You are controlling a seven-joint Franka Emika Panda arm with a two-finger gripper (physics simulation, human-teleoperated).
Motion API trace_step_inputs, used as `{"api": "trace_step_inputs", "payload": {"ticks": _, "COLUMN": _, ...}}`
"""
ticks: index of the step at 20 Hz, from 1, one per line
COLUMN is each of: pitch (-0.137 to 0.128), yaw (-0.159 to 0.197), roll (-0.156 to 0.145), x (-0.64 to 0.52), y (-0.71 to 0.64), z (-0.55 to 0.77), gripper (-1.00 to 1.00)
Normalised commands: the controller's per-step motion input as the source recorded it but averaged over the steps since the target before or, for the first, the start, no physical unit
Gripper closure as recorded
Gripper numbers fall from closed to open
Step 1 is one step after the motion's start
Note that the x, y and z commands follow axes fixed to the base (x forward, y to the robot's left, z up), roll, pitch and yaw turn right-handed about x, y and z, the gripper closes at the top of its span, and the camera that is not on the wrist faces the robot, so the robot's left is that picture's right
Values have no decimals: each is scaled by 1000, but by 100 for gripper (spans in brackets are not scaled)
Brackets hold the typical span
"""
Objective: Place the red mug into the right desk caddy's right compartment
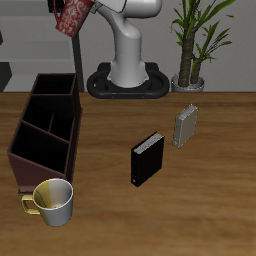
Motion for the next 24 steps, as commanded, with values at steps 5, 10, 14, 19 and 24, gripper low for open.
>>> {"api": "trace_step_inputs", "payload": {"ticks": 5, "pitch": 33, "yaw": -42, "roll": -66, "x": 71, "y": -221, "z": -82, "gripper": 100}}
{"api": "trace_step_inputs", "payload": {"ticks": 10, "pitch": 36, "yaw": -24, "roll": -50, "x": 229, "y": -212, "z": -62, "gripper": 100}}
{"api": "trace_step_inputs", "payload": {"ticks": 14, "pitch": 33, "yaw": 26, "roll": -55, "x": 376, "y": -221, "z": -103, "gripper": 100}}
{"api": "trace_step_inputs", "payload": {"ticks": 19, "pitch": 86, "yaw": 52, "roll": -2, "x": 358, "y": -183, "z": -282, "gripper": 100}}
{"api": "trace_step_inputs", "payload": {"ticks": 24, "pitch": 105, "yaw": -17, "roll": -10, "x": 208, "y": -129, "z": -499, "gripper": 100}}
